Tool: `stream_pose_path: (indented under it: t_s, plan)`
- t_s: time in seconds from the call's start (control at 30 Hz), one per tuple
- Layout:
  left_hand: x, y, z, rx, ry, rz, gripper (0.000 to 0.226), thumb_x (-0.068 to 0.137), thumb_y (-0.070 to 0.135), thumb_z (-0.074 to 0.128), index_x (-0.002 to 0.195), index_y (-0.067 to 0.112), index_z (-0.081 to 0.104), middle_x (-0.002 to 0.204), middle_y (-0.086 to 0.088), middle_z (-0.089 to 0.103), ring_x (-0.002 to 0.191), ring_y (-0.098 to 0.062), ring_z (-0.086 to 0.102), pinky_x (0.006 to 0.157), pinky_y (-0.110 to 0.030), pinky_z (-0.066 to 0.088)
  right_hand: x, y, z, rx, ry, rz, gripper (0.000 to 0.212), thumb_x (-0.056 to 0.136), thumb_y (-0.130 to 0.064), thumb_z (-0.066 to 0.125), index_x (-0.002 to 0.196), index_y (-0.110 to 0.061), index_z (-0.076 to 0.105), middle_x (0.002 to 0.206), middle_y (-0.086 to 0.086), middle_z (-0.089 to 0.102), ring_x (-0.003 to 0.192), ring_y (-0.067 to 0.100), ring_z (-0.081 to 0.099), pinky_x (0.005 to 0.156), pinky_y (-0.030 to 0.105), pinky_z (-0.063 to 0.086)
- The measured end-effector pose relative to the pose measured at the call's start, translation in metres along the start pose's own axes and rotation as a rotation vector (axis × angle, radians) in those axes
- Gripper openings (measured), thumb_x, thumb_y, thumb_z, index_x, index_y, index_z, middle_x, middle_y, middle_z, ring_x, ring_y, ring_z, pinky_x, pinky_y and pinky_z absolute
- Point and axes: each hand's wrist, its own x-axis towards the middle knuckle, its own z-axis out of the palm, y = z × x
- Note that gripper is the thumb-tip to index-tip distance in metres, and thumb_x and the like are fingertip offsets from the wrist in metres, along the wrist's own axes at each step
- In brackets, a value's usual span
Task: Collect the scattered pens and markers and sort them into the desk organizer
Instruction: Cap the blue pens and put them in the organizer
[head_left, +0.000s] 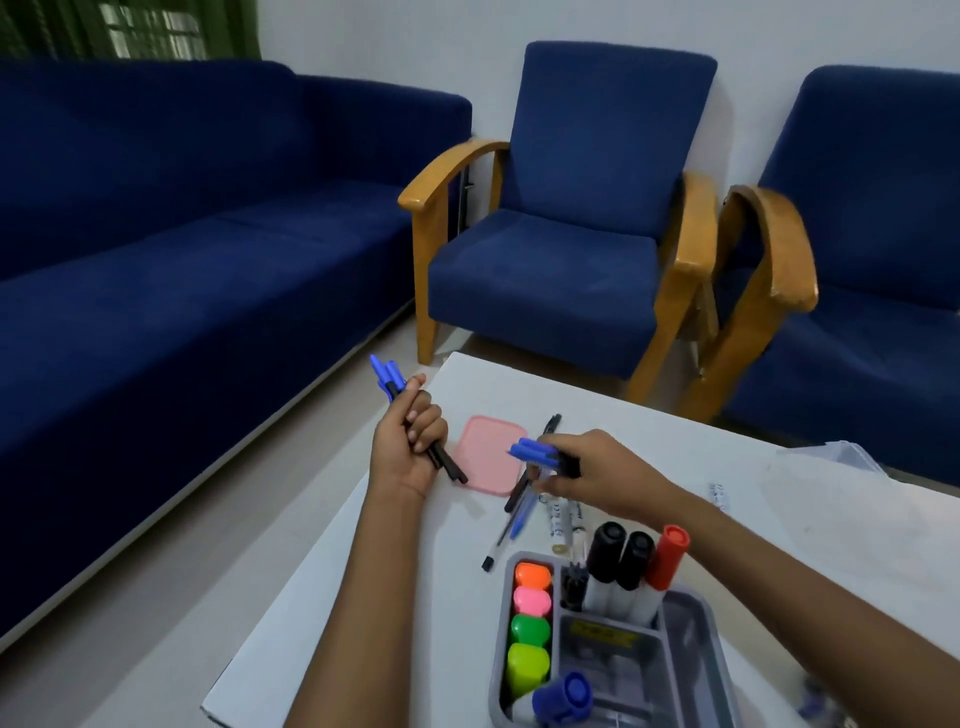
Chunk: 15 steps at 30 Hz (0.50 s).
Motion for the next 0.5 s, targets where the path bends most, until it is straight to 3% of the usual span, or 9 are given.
stream_pose_path:
  t_s: [0.2, 0.4, 0.5]
  plan:
    - [0.004, 0.002, -0.007, -0.001, 0.109, 0.09, 0.013, 0.099, 0.01, 0.04, 0.09, 0.01, 0.049, 0.047, 0.006, 0.031, 0.031, -0.003, 0.027, 0.029, -0.012, 0.022, 0.015, -0.018, 0.006, -0.343, -0.257, -0.189, 0.011, 0.086, -0.026, 0.059, 0.094, -0.019, 0.059, 0.083, 0.001, 0.062, 0.074, 0.015, 0.05, 0.066, 0.029, 0.037]
    - [0.002, -0.002, -0.004, 0.083, 0.163, 0.087, 0.009, 0.098, 0.011, 0.042, 0.095, 0.01, 0.051, 0.047, 0.006, 0.032, 0.032, -0.003, 0.028, 0.031, -0.013, 0.024, 0.015, -0.018, 0.004, -0.418, -0.289, -0.269, 0.017, 0.086, -0.025, 0.06, 0.102, -0.018, 0.061, 0.096, -0.001, 0.057, 0.076, 0.011, 0.045, 0.062, 0.023, 0.033]
    - [0.002, -0.002, -0.005, 0.083, 0.183, 0.097, 0.009, 0.098, 0.011, 0.043, 0.095, 0.011, 0.051, 0.047, 0.006, 0.032, 0.032, -0.003, 0.028, 0.03, -0.013, 0.024, 0.014, -0.018, 0.006, -0.471, -0.267, -0.338, 0.02, 0.087, -0.023, 0.058, 0.105, -0.017, 0.059, 0.1, -0.001, 0.053, 0.071, 0.011, 0.042, 0.063, 0.026, 0.038]
